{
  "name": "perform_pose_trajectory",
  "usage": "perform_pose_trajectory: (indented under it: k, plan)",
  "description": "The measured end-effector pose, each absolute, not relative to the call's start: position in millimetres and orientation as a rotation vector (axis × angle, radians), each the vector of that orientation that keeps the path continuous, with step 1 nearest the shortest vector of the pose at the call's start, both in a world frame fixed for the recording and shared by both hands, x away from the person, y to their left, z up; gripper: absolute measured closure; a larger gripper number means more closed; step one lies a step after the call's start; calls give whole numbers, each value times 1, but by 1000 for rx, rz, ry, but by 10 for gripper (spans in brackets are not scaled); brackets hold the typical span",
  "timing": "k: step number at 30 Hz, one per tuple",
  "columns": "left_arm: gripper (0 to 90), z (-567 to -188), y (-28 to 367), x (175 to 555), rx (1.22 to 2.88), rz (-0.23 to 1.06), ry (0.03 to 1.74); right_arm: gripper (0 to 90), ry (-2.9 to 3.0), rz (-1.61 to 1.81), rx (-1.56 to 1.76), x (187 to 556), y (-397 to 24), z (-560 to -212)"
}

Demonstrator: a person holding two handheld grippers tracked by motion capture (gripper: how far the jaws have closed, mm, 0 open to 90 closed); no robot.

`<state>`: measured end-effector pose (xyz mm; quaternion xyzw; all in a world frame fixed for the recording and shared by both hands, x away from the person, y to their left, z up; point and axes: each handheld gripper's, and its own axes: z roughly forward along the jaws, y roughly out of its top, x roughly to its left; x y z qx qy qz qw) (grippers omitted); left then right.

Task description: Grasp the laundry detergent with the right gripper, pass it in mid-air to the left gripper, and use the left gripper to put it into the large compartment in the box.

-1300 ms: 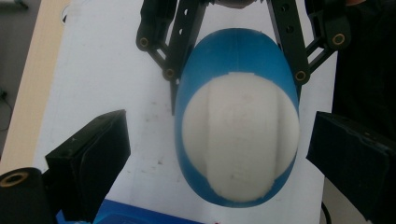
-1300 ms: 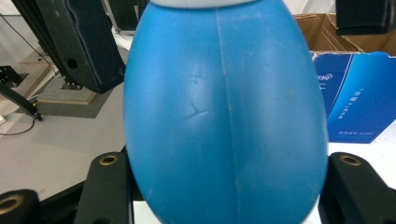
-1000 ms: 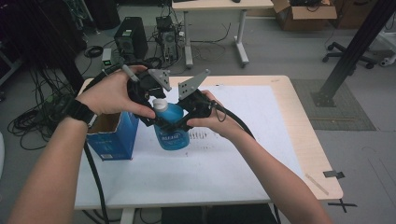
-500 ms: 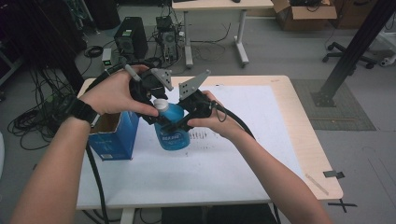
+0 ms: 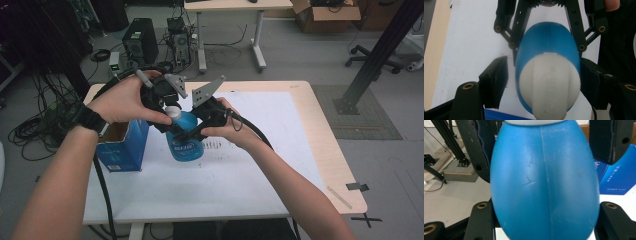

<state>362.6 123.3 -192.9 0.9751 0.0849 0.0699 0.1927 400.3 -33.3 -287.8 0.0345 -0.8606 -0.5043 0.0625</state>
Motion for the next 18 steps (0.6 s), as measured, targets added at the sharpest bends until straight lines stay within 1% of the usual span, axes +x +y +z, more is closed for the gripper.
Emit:
perform_pose_trajectory:
  k: [11, 18]
  plan:
    - [371, -193, 119, 362, 2744, 169, 233, 423, -2612, -1518, 101, 400, -34, -288]
    - [374, -192, 118, 361, 2750, 161, 242, 422, -2606, -1515, 97, 399, -35, -287]
